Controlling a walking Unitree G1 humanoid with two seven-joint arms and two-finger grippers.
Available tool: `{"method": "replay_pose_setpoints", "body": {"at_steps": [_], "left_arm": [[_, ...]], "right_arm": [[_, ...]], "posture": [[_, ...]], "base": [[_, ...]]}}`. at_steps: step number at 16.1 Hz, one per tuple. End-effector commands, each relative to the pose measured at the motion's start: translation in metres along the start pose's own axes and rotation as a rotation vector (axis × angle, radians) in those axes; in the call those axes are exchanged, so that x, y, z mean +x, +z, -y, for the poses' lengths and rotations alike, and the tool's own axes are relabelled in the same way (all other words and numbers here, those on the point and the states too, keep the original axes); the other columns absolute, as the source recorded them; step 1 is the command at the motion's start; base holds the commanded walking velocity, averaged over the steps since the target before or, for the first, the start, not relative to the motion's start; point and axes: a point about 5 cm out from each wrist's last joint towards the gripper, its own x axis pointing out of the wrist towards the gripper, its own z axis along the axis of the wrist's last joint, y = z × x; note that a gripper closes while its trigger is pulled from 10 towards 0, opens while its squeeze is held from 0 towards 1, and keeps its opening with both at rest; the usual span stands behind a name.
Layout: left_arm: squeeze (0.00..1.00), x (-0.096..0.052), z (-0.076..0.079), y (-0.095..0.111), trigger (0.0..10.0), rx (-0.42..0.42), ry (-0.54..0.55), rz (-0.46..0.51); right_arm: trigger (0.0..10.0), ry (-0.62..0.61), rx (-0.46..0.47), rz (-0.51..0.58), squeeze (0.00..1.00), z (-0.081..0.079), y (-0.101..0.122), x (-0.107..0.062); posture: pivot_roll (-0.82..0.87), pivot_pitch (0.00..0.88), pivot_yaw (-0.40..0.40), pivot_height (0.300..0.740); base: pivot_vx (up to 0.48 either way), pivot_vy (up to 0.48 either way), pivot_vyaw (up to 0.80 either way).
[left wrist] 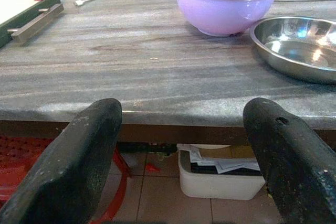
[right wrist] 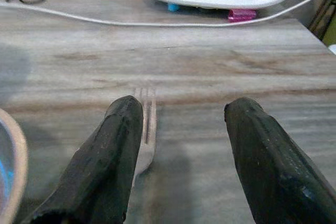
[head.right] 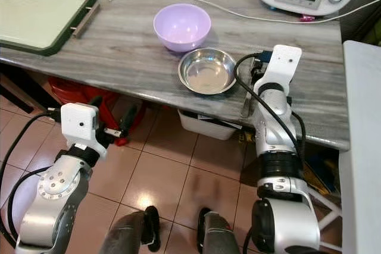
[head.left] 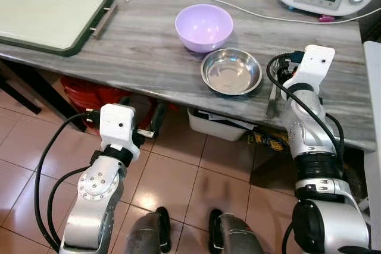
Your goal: Setting the table
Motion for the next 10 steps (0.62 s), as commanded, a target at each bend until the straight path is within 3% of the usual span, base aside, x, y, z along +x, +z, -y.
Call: {"method": "replay_pose_setpoints", "body": {"at_steps": [1,6,10], "left_arm": [[0.00,-0.001,0.000,-0.002,10.0,0.003,0.004,-0.011],[0.00,-0.002,0.000,-0.003,10.0,0.003,0.002,-0.014],[0.00,-0.002,0.000,-0.003,10.0,0.001,0.001,-0.017]], "right_arm": [[10.0,-0.029,-0.023,-0.049,0.00,0.007,-0.010,-0.003],[10.0,-0.077,-0.063,-0.126,0.00,0.015,-0.024,-0.007],[10.0,-0.047,-0.028,-0.155,0.00,0.008,-0.027,-0.005]], "posture": [[0.05,0.224,0.014,0.740],[0.05,0.227,0.014,0.740],[0.05,0.229,0.014,0.740]], "base": [[0.000,0.000,0.00],[0.000,0.000,0.00],[0.000,0.000,0.00]]}}
